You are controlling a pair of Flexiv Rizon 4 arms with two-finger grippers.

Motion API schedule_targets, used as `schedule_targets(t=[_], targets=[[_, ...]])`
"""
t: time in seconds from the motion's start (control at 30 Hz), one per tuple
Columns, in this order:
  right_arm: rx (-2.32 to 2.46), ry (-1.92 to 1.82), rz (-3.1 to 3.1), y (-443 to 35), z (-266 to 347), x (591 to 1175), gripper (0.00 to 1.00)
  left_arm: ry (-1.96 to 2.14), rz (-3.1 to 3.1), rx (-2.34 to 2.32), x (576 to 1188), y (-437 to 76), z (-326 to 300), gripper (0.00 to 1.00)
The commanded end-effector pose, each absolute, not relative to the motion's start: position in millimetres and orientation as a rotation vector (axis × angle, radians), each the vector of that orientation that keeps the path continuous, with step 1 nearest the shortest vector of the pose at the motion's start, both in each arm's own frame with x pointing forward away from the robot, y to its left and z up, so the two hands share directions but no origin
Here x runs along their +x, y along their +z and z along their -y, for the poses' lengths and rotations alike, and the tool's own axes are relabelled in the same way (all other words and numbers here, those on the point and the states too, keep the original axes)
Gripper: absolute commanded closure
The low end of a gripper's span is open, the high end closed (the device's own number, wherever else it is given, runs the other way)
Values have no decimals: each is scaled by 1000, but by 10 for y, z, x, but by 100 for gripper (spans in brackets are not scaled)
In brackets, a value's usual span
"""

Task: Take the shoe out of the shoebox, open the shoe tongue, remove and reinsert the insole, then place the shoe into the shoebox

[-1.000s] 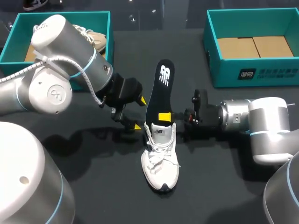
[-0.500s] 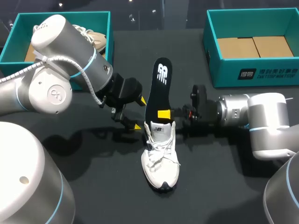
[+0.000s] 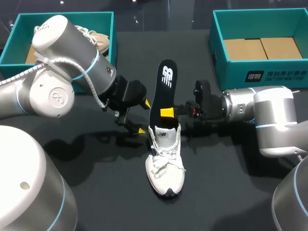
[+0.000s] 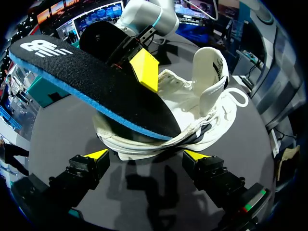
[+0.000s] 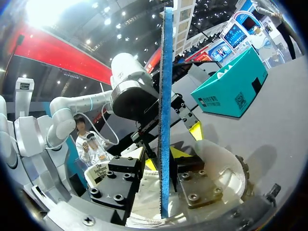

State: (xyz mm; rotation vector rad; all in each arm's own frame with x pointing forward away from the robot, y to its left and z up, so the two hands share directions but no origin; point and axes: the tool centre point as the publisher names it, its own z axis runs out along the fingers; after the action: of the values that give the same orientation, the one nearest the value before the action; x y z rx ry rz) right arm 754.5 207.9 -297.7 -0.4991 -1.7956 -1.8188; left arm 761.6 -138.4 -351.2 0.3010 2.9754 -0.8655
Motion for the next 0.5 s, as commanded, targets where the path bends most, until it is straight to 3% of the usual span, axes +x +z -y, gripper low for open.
schedule_targets(t=[0.03,0.2,0.27,0.5], targets=[[-480,-1805,1815,-2898,-2113,7590,70,-862,-2975,302,7610,-3508,1378,0],[-482,-1804,1820,-2856,-2137,7640,76,-862,-2975,302,7610,-3508,1378,0],[-508,-1806,1816,-2864,-2138,7657,100,-862,-2975,302,7610,-3508,1378,0],[-615,-1764,1857,-3009,-2109,7636,100,-862,-2975,302,7610,-3508,1378,0]])
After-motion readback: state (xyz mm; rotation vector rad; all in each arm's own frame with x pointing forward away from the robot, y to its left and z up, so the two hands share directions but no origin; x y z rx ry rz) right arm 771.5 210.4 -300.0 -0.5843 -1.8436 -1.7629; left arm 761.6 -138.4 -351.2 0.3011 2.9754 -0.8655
